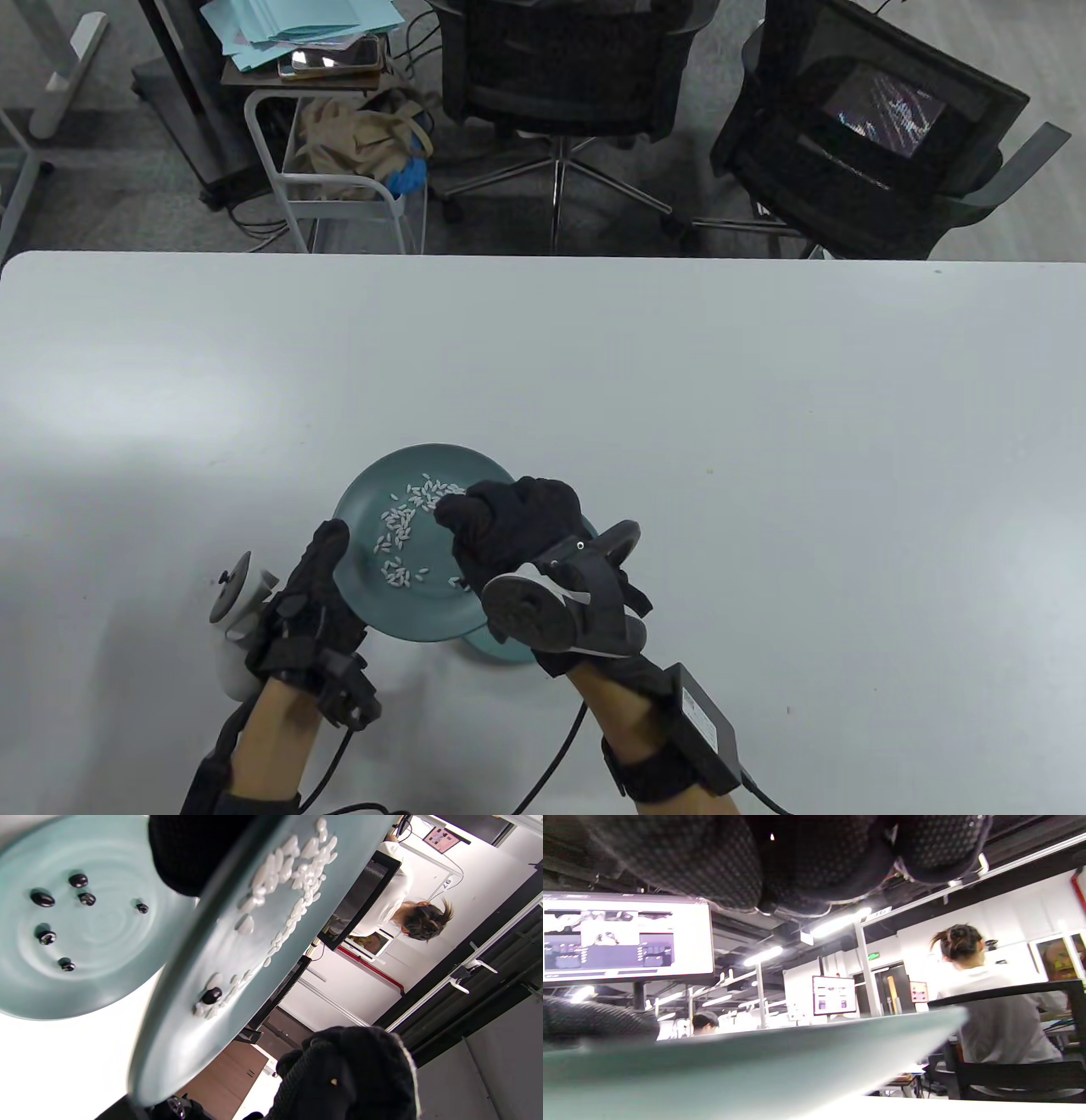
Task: Pick coffee beans with hand pinch into plate
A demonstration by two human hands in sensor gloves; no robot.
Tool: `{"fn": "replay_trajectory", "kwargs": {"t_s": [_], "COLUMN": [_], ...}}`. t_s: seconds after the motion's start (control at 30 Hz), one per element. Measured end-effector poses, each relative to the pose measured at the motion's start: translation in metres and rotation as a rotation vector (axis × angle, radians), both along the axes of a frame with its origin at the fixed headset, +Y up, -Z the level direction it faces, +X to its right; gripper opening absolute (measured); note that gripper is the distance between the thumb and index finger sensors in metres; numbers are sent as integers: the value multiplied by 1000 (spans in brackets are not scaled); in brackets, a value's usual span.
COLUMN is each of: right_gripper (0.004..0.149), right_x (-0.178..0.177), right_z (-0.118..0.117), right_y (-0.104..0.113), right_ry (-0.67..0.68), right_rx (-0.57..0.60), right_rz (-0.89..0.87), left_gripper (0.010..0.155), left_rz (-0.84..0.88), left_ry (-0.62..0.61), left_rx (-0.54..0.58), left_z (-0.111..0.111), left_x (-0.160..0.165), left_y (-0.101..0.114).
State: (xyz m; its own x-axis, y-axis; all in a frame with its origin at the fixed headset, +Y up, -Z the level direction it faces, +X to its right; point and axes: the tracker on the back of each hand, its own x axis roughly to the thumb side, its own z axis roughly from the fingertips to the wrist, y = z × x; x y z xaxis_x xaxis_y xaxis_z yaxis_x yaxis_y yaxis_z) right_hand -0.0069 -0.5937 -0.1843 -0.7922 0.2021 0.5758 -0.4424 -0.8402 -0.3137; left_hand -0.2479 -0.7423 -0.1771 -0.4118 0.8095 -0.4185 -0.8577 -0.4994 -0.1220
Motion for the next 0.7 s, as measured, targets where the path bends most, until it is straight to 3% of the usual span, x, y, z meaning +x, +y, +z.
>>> {"fn": "replay_trajectory", "kwargs": {"t_s": [0.33,0.7], "right_gripper": [38,38], "right_x": [15,23], "right_z": [-11,-26], "right_y": [-7,-35], "right_ry": [-81,-122], "right_rx": [-31,-127], "right_rz": [-59,-26], "left_gripper": [63,63], "left_rz": [29,39], "left_ry": [62,102], "left_rx": [9,1], "left_z": [-1,0], "left_x": [-13,-20], "left_y": [2,1]}}
